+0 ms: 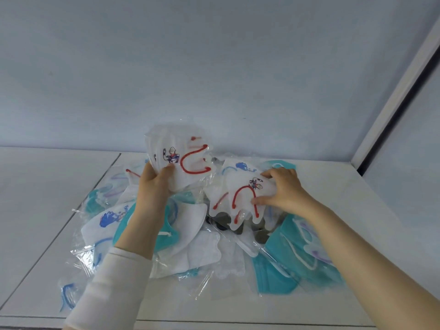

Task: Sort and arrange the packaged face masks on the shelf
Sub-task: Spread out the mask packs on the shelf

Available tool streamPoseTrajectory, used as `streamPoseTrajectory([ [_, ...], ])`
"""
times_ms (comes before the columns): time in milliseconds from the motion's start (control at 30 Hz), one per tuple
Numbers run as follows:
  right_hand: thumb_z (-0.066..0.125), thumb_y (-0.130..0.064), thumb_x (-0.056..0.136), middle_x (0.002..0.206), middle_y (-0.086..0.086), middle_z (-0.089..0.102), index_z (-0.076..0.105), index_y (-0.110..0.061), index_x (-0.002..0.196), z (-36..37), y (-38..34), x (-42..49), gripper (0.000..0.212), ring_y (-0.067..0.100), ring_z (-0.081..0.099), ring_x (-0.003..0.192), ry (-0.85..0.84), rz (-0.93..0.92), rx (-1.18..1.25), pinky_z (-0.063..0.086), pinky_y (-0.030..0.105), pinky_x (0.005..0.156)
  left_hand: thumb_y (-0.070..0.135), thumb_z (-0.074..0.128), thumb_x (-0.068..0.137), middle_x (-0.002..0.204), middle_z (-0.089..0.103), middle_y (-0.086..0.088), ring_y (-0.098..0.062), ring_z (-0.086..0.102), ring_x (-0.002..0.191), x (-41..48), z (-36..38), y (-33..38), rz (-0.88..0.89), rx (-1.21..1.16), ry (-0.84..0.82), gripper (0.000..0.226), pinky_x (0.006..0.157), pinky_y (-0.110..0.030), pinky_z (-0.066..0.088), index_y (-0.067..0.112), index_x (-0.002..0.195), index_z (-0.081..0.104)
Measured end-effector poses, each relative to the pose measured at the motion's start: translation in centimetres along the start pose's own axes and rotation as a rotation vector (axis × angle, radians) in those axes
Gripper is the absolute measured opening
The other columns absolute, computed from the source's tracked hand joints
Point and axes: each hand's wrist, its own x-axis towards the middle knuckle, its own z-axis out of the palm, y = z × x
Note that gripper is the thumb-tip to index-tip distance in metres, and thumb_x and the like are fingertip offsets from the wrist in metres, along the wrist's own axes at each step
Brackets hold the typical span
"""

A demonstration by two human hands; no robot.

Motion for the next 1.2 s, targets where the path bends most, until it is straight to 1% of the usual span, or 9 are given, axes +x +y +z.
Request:
streamPoseTrajectory([
  [167,0.068,-0.021,0.083,0.108,-0.007,0.061,0.06,-0.026,0.108,-1.4,0.0,0.0,0.027,0.012,0.057,0.1,0.086,-0.093,0.414,0.044,0.023,0.085,0.011,0.049,0.094,0.117,0.062,-0.008,-0.028,0.059,0.106,0.2,0.0,-0.4,-0.011,0.036,0.009,0.036,0.097,-0.048,0.048,0.013,0.13,0.05],
  [267,0.065,-0.016,0.085,0.101,-0.01,0.063,0.06,-0.031,0.101,-2.6,-0.2,0.0,0.022,0.002,0.059,0.089,0.177,-0.121,0.535,0.05,0.017,0.076,0.011,0.048,0.095,0.116,0.061,-0.005,-0.024,0.058,0.102,0.2,0.0,-0.3,-0.003,0.029,0.023,0.038,0.096,-0.046,0.048,0.014,0.132,0.049],
  [367,0.058,-0.011,0.089,0.099,-0.006,0.065,0.061,-0.032,0.096,-4.5,-0.8,-0.2,0.023,0.01,0.062,0.09,0.22,-0.137,0.715,0.055,0.019,0.072,0.009,0.047,0.095,0.112,0.06,-0.003,-0.021,0.057,0.098,0.1,-0.2,0.1,0.034,0.012,0.052,0.038,0.093,-0.04,0.049,0.013,0.132,0.048],
  [500,0.062,-0.004,0.084,0.084,-0.012,0.064,0.06,-0.03,0.097,-8.2,-1.9,-0.6,0.029,0.006,0.064,0.076,0.167,-0.271,0.876,0.053,0.017,0.065,0.01,0.047,0.095,0.11,0.06,-0.001,-0.011,0.058,0.086,0.0,0.1,0.4,0.06,0.041,0.022,0.032,0.086,-0.035,0.05,0.014,0.127,0.05],
  [600,0.075,-0.01,0.072,0.079,-0.009,0.065,0.055,-0.031,0.093,-9.5,-3.7,-0.4,0.037,0.013,0.064,0.072,0.042,-0.344,0.67,0.053,0.021,0.066,0.007,0.049,0.094,0.096,0.066,0.001,-0.005,0.065,0.074,-1.0,1.0,0.3,0.084,0.056,-0.116,0.018,0.07,-0.023,0.054,0.019,0.105,0.057],
  [667,0.079,-0.017,0.069,0.085,-0.011,0.064,0.052,-0.033,0.092,-9.2,-5.3,-0.1,0.039,0.013,0.064,0.076,0.068,-0.391,0.402,0.049,0.012,0.069,0.009,0.05,0.094,0.095,0.069,0.005,-0.007,0.067,0.082,-1.8,1.7,0.0,0.109,0.097,-0.233,0.021,0.073,-0.02,0.054,0.025,0.104,0.059],
  [867,0.078,-0.019,0.071,0.097,-0.01,0.053,0.049,-0.02,0.127,-6.1,-8.4,0.4,0.064,0.01,0.053,0.076,0.193,-0.574,0.113,0.041,0.01,0.07,0.027,0.053,0.092,0.099,0.067,0.012,0.0,0.067,0.083,-3.9,3.2,-0.3,0.14,0.107,-0.44,0.02,0.062,-0.011,0.051,0.031,0.111,0.053],
  [1033,0.068,-0.041,0.073,0.115,0.006,0.053,0.047,-0.01,0.13,-3.8,-6.2,0.3,0.069,0.016,0.047,0.103,0.414,-0.494,0.252,0.04,0.022,0.089,0.018,0.058,0.091,0.091,0.067,0.01,0.003,0.066,0.076,-2.2,1.2,-0.8,0.177,0.157,-0.157,0.013,0.062,-0.011,0.051,0.029,0.097,0.055],
  [1200,0.077,-0.06,0.057,0.128,-0.003,0.036,0.038,-0.023,0.139,-0.5,-2.1,-1.7,0.098,0.017,0.025,0.125,-0.116,-0.155,-0.128,0.022,0.028,0.106,0.022,0.057,0.092,0.097,0.065,0.005,-0.007,0.062,0.085,-0.2,-1.9,-0.6,0.148,0.078,0.115,0.026,0.059,-0.013,0.049,0.015,0.117,0.055],
])
